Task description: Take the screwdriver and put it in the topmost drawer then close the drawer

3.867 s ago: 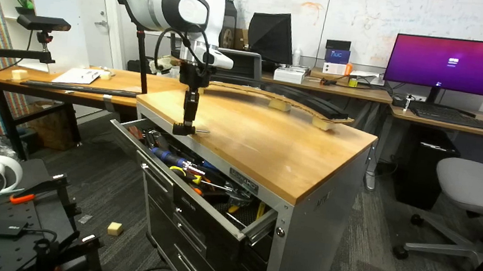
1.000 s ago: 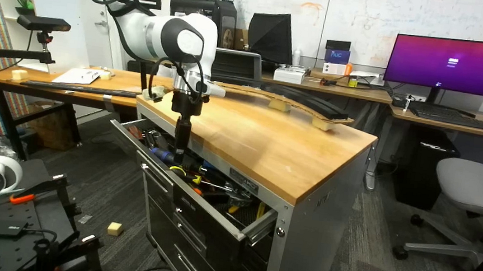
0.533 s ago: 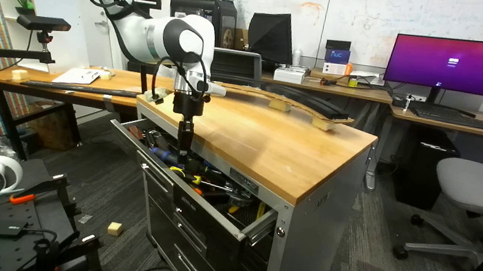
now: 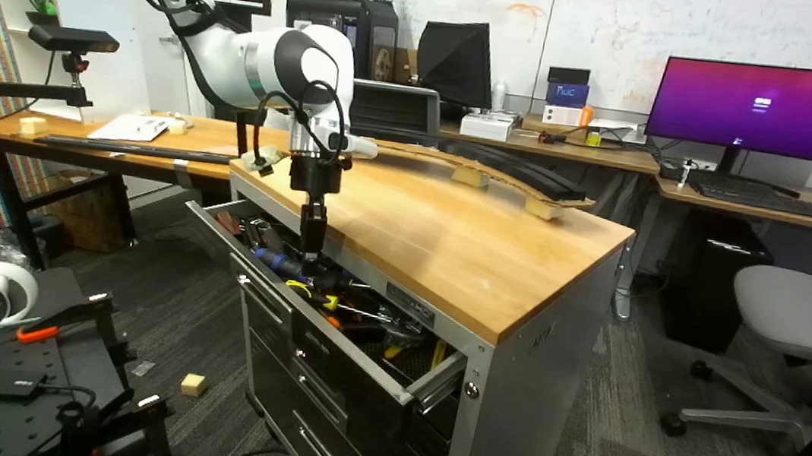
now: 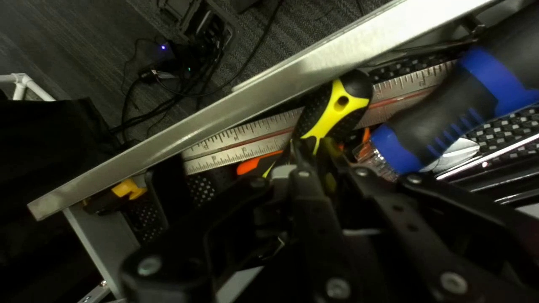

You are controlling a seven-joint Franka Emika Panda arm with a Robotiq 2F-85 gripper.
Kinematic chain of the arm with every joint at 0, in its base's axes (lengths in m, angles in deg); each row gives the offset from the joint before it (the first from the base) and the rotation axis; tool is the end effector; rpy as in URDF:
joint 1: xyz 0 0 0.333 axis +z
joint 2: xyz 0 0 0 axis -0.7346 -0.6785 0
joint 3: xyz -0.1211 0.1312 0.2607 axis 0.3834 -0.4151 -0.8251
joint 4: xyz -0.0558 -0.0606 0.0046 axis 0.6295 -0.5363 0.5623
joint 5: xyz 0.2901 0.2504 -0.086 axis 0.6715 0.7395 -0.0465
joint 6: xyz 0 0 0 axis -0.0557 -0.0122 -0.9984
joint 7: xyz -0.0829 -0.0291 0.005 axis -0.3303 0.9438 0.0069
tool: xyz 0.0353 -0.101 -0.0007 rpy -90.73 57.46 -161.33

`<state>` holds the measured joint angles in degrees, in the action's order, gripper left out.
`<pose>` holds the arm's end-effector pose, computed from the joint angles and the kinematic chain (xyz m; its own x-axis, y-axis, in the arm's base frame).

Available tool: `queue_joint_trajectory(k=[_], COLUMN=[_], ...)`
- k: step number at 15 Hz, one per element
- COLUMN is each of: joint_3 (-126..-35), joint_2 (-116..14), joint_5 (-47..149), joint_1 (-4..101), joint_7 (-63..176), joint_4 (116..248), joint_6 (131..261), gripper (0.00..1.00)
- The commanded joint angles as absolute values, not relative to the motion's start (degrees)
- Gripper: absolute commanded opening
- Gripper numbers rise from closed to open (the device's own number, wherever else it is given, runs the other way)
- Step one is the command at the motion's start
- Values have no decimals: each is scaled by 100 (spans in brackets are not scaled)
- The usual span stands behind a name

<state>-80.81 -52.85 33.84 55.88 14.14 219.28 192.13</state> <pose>0.5012 0.0351 0.1954 0.8883 -0.4517 -0.0833 -0.3918 -0.8398 0.3759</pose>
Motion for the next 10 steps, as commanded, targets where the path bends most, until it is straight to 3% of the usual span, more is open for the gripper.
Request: queue_joint_trajectory(k=[1,8,10], joint_3=[-8111,-8209,-8188], joint_2=[-5068,-4648,-4828], joint_5=[3624,4330,4218], joint_1=[5456,5274,5302], joint_7=[1735,2831,3002], joint_4=[21953,22273,22207], joint_6=[19125,18045,17867], gripper=[45,98,100])
